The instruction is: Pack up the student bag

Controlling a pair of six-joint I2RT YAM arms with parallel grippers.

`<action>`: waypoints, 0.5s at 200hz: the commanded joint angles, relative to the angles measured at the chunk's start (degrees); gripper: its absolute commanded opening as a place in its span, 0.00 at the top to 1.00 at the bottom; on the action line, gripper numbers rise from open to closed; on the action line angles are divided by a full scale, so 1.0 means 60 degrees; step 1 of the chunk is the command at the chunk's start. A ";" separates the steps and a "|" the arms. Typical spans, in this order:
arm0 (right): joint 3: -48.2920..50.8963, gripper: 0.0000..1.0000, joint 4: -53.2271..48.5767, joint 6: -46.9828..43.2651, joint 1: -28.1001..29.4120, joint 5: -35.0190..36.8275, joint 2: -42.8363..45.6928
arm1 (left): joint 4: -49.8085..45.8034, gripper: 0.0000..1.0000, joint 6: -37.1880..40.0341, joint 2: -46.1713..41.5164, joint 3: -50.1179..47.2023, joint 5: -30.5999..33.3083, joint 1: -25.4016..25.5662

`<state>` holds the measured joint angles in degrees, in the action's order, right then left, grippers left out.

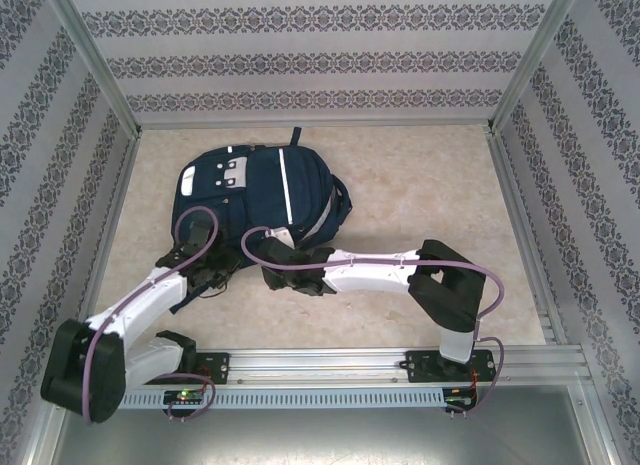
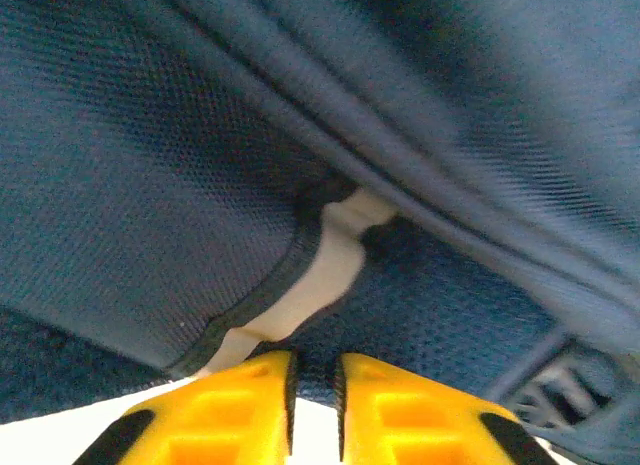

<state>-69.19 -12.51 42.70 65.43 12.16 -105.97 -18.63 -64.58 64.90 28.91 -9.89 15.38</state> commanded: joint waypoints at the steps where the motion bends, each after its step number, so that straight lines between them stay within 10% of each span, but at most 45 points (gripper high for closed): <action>1: -0.0408 0.73 -0.0606 0.0467 0.0058 0.0649 -0.0248 | 0.1102 0.84 0.0478 0.0586 -0.0263 -0.0372 -0.0045; 100: -0.2382 0.68 -0.2578 0.0500 0.0361 0.2943 -0.2149 | 0.1185 0.85 0.0458 0.1077 -0.0102 -0.0520 -0.0053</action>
<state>-80.55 -23.00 44.91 67.02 23.44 -116.53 -11.70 -63.18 70.54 28.42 -12.64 15.25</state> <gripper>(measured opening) 0.321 0.146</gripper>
